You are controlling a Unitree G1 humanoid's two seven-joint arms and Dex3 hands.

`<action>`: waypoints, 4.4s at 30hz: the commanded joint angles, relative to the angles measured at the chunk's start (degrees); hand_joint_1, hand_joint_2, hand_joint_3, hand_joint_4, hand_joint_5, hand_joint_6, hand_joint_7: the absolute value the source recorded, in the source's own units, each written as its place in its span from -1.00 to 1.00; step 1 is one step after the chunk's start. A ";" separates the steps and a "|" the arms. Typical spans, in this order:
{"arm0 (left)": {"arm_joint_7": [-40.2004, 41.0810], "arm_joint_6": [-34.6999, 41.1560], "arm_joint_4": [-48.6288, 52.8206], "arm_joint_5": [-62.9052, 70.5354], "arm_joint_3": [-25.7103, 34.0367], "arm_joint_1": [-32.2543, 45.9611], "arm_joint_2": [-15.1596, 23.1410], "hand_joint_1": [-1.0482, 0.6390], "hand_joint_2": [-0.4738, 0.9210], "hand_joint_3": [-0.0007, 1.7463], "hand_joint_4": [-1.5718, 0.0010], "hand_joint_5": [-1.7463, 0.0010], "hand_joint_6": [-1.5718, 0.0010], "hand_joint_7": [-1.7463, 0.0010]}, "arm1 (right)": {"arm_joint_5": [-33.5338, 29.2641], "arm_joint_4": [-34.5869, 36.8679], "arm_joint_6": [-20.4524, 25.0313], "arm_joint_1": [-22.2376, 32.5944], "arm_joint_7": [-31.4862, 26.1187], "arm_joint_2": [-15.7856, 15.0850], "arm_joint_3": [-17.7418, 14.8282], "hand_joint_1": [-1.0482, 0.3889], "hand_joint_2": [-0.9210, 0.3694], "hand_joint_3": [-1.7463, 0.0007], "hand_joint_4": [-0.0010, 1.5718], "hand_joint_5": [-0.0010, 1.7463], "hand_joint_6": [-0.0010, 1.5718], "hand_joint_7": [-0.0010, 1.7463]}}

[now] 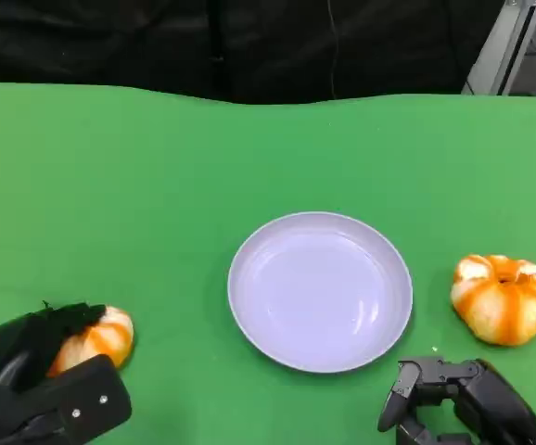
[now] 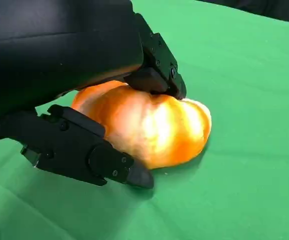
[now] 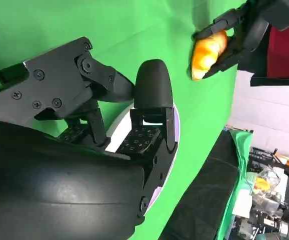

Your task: Grasp the bread from the table and place it into the plate.

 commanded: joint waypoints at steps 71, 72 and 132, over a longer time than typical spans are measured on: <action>2.35 -10.17 -5.80 -0.48 -8.96 -12.55 -18.61 0.07 0.84 -1.00 0.09 -1.00 0.30 -0.97 | -1.21 -0.82 0.10 0.71 -2.26 0.66 0.08 0.27 -0.53 -0.10 0.05 0.65 0.12 0.28; 2.44 -10.46 -4.46 -0.46 -9.24 -13.45 -18.91 0.07 0.84 -1.00 0.09 -1.00 0.30 -0.97 | -1.31 -0.96 0.30 0.78 -2.32 0.68 0.10 0.27 -0.53 -0.10 0.05 0.65 0.12 0.28; -16.57 -15.17 28.94 -6.87 -10.70 -34.18 -22.56 -0.71 1.00 -0.48 -0.04 1.00 0.15 1.00 | -2.30 -1.90 0.66 1.13 -3.90 1.57 0.58 0.24 -0.53 -0.10 0.03 0.68 0.10 0.28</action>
